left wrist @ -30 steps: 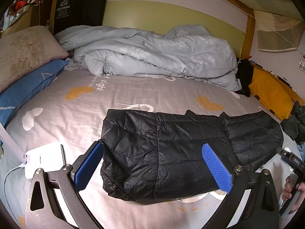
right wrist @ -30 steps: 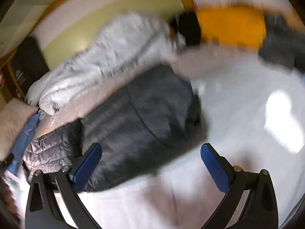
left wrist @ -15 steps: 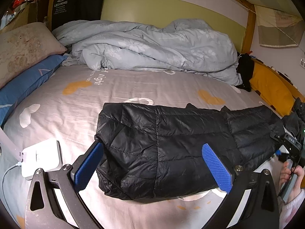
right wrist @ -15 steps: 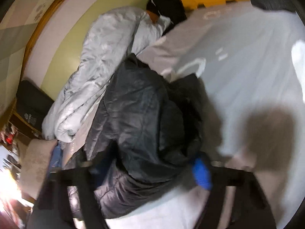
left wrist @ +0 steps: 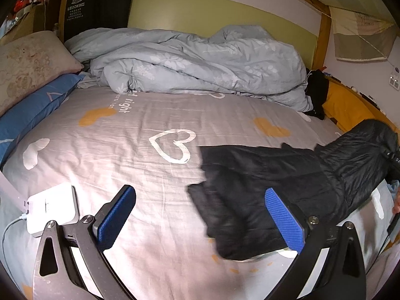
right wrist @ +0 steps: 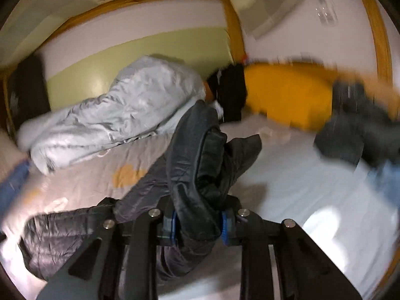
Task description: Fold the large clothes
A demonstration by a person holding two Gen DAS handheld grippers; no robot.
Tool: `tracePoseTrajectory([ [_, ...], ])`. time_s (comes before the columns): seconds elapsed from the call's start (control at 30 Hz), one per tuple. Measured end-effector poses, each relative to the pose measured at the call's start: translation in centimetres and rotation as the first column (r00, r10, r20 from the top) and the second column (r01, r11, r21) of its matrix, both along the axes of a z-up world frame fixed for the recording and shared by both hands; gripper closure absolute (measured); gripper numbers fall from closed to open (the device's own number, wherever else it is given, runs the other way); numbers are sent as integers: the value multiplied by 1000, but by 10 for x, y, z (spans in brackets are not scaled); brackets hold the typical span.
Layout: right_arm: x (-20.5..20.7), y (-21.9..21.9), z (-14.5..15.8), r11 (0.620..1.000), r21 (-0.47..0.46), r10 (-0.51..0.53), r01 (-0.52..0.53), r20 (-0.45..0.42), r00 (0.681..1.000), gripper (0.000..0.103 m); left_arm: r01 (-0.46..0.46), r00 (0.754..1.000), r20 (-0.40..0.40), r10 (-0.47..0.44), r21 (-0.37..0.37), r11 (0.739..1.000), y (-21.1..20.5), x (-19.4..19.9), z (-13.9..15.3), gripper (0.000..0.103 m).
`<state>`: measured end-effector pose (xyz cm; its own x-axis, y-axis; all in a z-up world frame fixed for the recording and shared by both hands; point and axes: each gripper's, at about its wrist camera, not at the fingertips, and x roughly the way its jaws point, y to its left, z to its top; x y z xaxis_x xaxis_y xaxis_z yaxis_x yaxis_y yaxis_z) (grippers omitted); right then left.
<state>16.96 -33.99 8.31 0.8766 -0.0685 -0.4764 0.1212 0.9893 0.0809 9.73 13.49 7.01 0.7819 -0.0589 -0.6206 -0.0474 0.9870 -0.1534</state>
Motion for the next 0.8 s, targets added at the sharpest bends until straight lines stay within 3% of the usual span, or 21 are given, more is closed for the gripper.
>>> tracePoseTrajectory([
  [0.1, -11, 29, 18, 993, -91, 73, -72, 12, 997, 79, 0, 1000, 0, 0, 2, 1000, -1, 2, 0, 0],
  [0.17, -20, 48, 26, 988, -105, 118, -114, 32, 992, 78, -1, 1000, -2, 1, 8, 1000, -2, 2, 0, 0],
  [0.4, -54, 127, 30, 952, -23, 307, -306, 104, 946, 77, -10, 1000, -7, 11, 26, 1000, -3, 3, -2, 0],
  [0.5, -62, 162, 15, 925, -13, 379, -380, 102, 920, 76, -18, 1000, -25, 18, 2, 1000, 1, 5, -5, 0],
  [0.8, -52, 226, -56, 838, 33, 546, -545, -64, 835, 75, -47, 996, -82, 36, -140, 989, 22, 11, -9, 0],
])
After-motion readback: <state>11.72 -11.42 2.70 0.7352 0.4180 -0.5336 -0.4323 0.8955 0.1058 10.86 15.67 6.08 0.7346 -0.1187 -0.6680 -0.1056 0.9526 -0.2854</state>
